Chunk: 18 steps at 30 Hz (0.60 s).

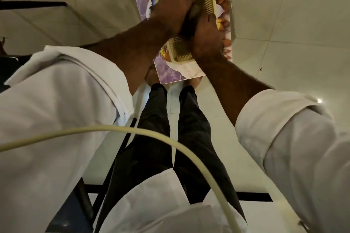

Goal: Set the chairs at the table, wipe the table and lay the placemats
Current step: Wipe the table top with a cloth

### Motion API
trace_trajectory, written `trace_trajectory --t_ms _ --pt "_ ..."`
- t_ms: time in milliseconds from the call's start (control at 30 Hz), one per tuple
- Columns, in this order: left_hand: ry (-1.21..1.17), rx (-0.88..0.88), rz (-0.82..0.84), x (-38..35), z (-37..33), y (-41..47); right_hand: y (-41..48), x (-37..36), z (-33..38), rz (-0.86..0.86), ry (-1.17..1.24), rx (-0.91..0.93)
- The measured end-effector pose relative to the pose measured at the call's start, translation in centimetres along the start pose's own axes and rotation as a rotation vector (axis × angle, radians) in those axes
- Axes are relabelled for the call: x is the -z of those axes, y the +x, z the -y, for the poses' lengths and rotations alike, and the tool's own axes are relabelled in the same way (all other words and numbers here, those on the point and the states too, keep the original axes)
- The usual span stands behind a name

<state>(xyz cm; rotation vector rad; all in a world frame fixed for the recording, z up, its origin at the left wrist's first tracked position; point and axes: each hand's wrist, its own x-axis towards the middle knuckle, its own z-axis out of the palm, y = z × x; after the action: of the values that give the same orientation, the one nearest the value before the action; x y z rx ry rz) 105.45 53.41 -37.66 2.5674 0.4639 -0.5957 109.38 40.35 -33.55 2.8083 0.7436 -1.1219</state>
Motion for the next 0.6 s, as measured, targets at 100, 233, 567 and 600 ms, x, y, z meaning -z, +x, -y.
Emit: trace_trajectory --t_ms 100,233,567,600 --pt "-0.108 0.012 0.005 0.6 -0.2 -1.4 -0.4 0.3 -0.7 -0.05 0.104 0.025" --pt "-0.314 -0.007 0.018 2.4 0.2 -4.8 -2.0 1.7 -1.3 -0.079 0.196 0.065" --pt "-0.865 0.181 -0.429 9.5 -0.3 -20.3 -10.3 10.7 3.3 0.314 0.562 0.387" --pt "-0.887 0.217 -0.487 10.3 -0.2 -23.0 -11.7 11.7 5.0 0.379 0.568 0.432"
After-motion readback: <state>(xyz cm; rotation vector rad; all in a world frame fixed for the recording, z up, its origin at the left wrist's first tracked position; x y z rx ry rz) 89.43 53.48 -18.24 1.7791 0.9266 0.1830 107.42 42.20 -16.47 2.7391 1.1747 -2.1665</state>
